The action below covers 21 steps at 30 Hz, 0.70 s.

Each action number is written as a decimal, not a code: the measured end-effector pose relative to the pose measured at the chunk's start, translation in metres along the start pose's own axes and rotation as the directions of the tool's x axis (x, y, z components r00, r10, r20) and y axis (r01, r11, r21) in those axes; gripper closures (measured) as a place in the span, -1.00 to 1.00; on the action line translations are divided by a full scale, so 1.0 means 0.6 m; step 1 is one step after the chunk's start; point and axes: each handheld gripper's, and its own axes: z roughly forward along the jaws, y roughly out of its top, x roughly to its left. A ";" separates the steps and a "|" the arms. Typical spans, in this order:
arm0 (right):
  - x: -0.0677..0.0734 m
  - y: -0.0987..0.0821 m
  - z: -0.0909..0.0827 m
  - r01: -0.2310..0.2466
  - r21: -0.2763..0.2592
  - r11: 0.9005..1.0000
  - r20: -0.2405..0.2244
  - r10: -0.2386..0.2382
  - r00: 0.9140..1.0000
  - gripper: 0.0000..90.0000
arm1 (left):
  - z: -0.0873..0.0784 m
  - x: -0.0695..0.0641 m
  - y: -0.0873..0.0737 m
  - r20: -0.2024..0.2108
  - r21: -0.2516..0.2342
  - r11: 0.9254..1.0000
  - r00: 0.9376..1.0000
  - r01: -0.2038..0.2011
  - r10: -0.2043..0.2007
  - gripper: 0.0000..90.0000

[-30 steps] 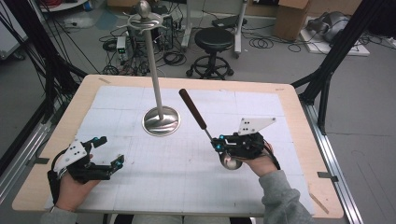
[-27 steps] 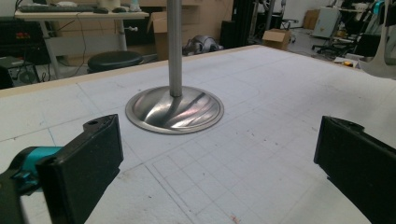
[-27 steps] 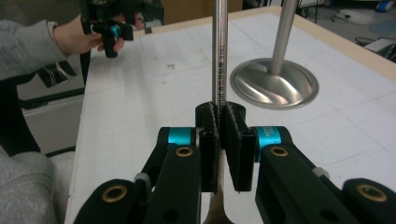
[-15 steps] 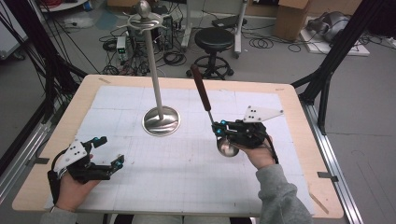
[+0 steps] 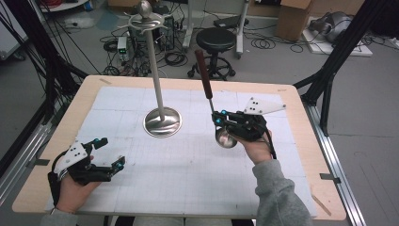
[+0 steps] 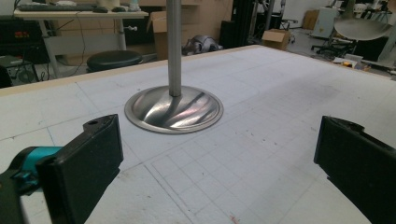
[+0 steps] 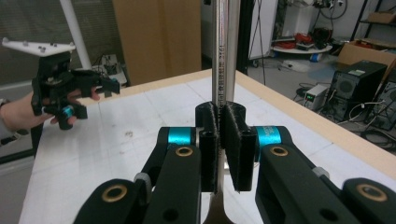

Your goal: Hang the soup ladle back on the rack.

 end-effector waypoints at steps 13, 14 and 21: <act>-0.001 0.037 0.043 0.018 0.011 1.000 0.050 -0.018 0.999 0.88 | -0.001 0.000 0.000 0.002 -0.001 1.000 1.000 0.003 -0.003 -0.96; -0.001 0.040 0.047 0.018 0.010 1.000 0.050 -0.018 0.999 0.88 | -0.001 0.000 0.000 0.001 -0.004 1.000 1.000 0.006 -0.006 -0.96; -0.002 0.058 0.070 0.009 0.011 1.000 0.071 -0.010 0.997 0.88 | -0.004 0.001 0.000 0.001 -0.009 1.000 1.000 0.007 -0.007 -0.96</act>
